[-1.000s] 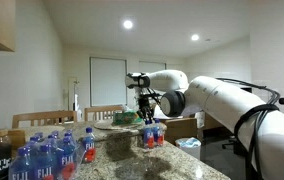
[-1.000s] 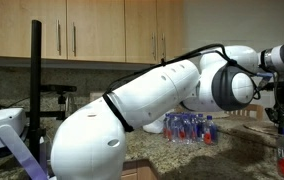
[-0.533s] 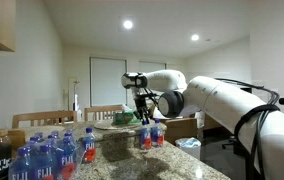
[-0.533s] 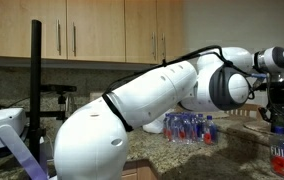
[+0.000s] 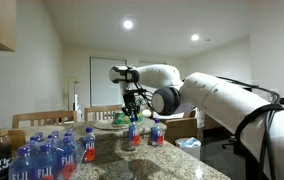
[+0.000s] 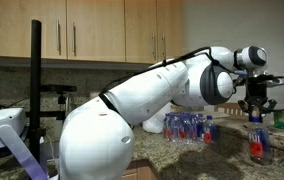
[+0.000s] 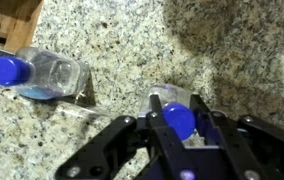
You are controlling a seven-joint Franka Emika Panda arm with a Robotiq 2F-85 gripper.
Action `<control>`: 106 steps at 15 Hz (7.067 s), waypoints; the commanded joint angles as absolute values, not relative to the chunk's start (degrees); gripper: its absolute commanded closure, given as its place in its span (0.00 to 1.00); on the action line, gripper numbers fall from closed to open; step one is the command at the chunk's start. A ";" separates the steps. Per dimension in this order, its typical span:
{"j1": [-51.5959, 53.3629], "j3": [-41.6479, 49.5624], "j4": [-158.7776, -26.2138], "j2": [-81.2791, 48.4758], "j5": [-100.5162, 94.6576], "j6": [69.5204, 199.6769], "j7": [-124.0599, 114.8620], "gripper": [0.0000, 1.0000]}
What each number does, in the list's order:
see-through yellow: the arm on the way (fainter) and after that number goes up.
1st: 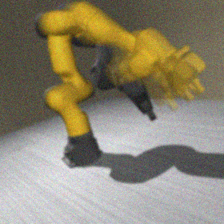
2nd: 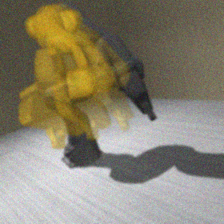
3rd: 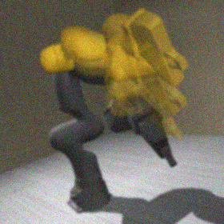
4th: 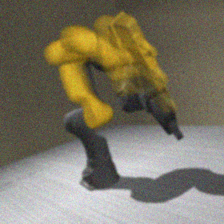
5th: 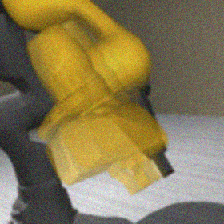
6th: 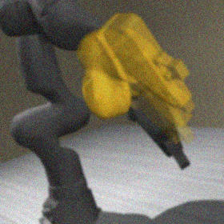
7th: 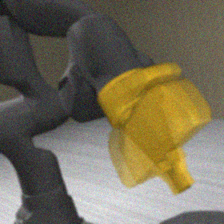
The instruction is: Move the water bottles to the left
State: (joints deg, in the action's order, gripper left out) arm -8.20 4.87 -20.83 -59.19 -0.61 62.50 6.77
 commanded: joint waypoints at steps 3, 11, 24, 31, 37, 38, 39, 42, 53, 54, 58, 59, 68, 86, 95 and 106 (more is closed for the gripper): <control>-5.74 2.37 -22.28 -57.08 -0.22 62.31 6.15 0.91; -3.25 -2.19 -22.00 -59.21 5.22 62.92 -5.10 0.91; 1.96 -1.88 -22.56 -59.81 8.10 75.07 -32.56 0.91; 4.51 0.93 -23.38 -59.45 4.94 72.80 -36.04 0.91; 3.26 1.54 -22.66 -59.45 2.40 67.46 -29.88 0.91; 3.02 1.64 -22.59 -59.45 2.16 67.20 -28.32 0.91; 2.65 1.62 -22.52 -59.56 2.00 67.40 -25.71 0.91; 2.23 1.41 -22.64 -59.28 1.73 67.60 -19.10 0.91; 4.08 1.69 -22.64 -59.10 -0.02 65.14 -8.79 0.91; 4.18 1.63 -22.65 -59.22 -0.03 65.29 -8.69 0.91; 4.62 1.49 -22.56 -59.52 0.23 65.82 -9.58 0.91; 4.75 1.60 -22.50 -59.61 0.13 65.96 -9.89 0.91; 5.80 1.76 -24.35 -59.36 1.16 72.50 -12.41 0.91; 5.80 1.27 -25.97 -58.25 1.59 72.60 -11.50 0.91; 5.68 1.26 -26.97 -56.75 1.30 69.07 -9.54 0.91; 5.88 1.56 -22.93 -59.55 1.15 67.66 -10.67 0.66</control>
State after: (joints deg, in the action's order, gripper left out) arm 5.88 1.56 -22.93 -59.55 1.15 67.66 -10.67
